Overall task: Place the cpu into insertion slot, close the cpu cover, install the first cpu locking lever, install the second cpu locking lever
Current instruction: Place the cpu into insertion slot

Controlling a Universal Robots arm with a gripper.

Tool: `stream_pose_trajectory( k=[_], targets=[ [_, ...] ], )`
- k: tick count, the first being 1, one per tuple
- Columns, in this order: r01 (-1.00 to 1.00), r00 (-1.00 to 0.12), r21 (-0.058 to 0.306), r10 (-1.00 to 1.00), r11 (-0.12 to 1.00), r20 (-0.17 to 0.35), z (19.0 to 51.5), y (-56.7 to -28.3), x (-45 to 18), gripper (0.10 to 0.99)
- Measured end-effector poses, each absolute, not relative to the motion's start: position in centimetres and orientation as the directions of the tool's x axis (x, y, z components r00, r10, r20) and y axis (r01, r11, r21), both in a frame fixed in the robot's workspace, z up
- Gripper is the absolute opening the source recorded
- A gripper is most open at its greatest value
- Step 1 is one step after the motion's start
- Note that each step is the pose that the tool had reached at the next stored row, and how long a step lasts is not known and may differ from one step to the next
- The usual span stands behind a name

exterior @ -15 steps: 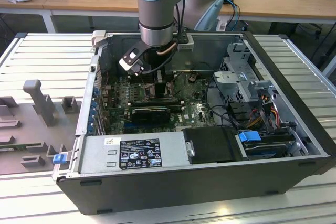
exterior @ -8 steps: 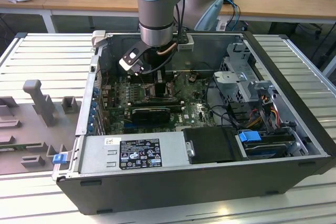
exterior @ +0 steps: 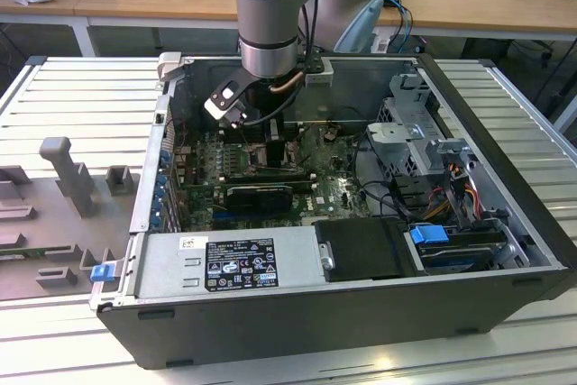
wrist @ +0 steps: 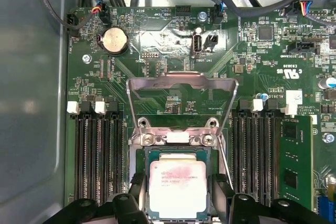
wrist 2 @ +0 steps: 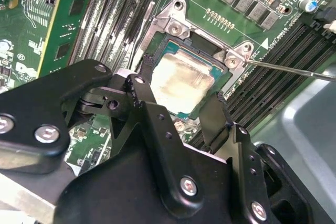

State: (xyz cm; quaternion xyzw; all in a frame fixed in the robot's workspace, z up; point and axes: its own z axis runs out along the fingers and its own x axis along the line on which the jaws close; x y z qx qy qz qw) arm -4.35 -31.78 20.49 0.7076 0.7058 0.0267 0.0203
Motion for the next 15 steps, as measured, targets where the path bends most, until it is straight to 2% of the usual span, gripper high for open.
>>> stream_pose_trajectory(
  k=[6,8,9,10,14,15],
  targets=[
    [0.998,0.003,0.066,1.000,-0.003,0.009,21.5,-31.8,-4.3,0.616],
    [0.998,0.003,0.066,1.000,-0.003,0.009,21.6,-31.8,-4.3,0.471],
    [0.998,0.003,0.066,1.000,-0.003,0.009,21.7,-31.8,-4.3,0.471],
    [0.998,0.003,0.066,1.000,-0.003,0.008,21.7,-31.8,-4.3,0.353],
    [0.998,0.003,0.066,1.000,-0.003,0.008,21.9,-31.8,-4.3,0.110],
    [0.998,0.003,0.067,1.000,-0.003,0.008,22.0,-31.8,-4.3,0.110]
  ],
)
